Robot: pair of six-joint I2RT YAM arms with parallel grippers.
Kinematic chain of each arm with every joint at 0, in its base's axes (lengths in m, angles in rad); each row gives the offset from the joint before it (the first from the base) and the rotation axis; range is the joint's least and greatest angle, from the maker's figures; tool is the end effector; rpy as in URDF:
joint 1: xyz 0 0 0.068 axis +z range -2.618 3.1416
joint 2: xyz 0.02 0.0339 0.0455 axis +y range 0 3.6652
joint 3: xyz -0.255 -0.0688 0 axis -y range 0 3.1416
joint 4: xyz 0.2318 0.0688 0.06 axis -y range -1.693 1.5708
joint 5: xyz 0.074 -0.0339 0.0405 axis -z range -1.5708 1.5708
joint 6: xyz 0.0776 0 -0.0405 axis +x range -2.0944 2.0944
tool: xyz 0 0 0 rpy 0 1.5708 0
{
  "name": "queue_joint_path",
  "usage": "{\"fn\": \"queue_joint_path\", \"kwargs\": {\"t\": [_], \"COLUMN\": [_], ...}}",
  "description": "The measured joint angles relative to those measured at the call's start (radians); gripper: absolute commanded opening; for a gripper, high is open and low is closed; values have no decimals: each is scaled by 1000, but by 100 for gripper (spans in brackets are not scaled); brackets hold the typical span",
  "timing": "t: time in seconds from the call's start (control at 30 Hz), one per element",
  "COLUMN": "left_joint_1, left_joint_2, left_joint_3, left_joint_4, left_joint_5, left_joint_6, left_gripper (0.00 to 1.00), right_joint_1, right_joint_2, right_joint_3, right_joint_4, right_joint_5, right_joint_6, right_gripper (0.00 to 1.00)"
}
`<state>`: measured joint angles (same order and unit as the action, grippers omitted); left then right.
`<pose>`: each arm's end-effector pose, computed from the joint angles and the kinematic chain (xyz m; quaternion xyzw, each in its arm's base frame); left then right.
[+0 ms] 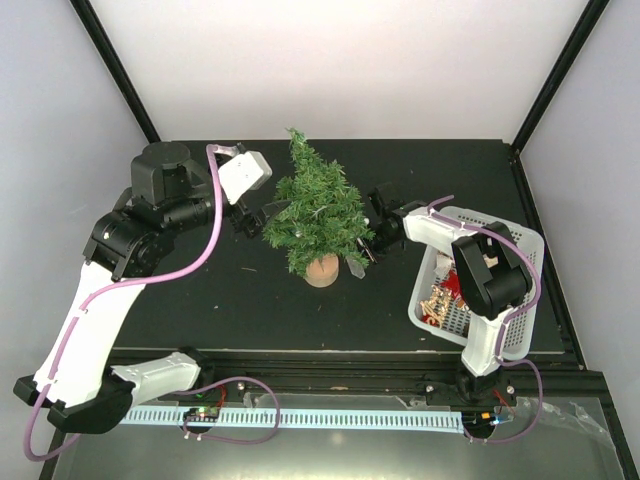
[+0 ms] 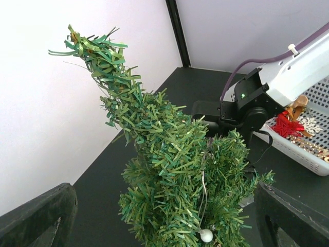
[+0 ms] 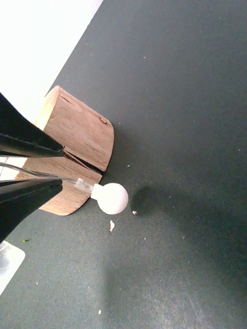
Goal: Decorate the small christmas tree
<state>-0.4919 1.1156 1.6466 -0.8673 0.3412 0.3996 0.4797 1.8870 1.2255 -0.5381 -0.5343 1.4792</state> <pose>0.1784 -0.1250 0.4631 0.4351 0.6827 -0.1646 0.5634 0.3101 0.2059 0.1296 -0.4115 -0.8554 -0.2924 0.1162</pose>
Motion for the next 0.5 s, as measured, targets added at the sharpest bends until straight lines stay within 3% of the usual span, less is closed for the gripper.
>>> {"fn": "queue_joint_path", "kwargs": {"t": [0.5], "left_joint_1": [0], "left_joint_2": [-2], "left_joint_3": [-15], "left_joint_4": [0], "left_joint_5": [0], "left_joint_6": [0], "left_gripper": [94], "right_joint_1": [-23], "right_joint_2": [-31], "right_joint_3": [-17], "right_joint_4": [8], "right_joint_5": [23], "right_joint_6": [-33], "right_gripper": [45]}}
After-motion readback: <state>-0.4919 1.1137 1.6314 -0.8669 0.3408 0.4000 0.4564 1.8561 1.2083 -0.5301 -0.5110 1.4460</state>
